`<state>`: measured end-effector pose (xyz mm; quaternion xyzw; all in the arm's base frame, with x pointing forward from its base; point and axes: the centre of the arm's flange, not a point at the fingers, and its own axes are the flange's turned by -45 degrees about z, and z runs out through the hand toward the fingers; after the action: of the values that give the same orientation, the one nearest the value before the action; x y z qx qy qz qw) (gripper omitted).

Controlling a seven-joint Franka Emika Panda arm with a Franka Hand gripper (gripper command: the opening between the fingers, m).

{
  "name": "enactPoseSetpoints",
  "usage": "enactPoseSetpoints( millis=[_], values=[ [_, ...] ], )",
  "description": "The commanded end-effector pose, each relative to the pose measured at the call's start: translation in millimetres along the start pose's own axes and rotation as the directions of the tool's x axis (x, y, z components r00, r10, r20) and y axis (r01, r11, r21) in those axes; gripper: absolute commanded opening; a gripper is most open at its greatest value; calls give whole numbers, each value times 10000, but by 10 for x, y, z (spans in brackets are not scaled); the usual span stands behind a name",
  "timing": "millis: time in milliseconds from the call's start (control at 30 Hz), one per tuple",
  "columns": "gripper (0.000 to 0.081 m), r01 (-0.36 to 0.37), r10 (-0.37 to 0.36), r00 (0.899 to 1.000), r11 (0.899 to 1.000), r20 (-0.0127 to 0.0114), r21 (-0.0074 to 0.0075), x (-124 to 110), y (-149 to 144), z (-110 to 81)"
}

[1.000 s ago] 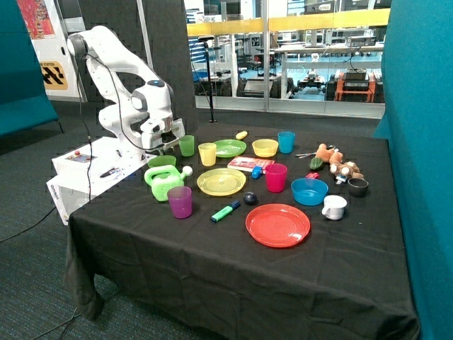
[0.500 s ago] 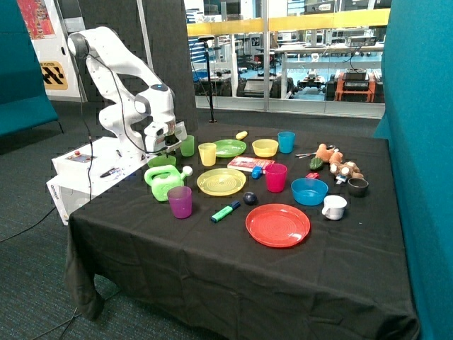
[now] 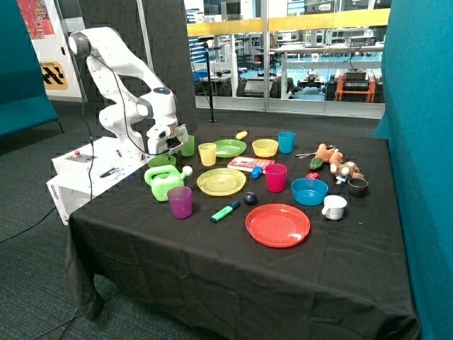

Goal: Place the bowls on the appropriate plate

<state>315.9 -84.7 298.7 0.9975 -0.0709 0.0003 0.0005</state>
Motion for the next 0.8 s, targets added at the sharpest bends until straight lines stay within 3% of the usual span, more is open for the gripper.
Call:
enactPoseSetpoints(
  millis=[0,167,200,233,300,767],
  values=[
    [287,69,-69,10000,10000,7,11,28,-26,79],
    [237,59,-59,10000,10000,7,11,42,-38,101],
    [119,-16,16,10000,10000,7,10,47,-43,105],
    [59,-98,98,10000,10000,7,10,52,-45,108],
    [15,-117,117,9999,9999,7,10,56,-46,111],
    [0,22,-22,10000,10000,7,10,113,-53,82]
  ],
)
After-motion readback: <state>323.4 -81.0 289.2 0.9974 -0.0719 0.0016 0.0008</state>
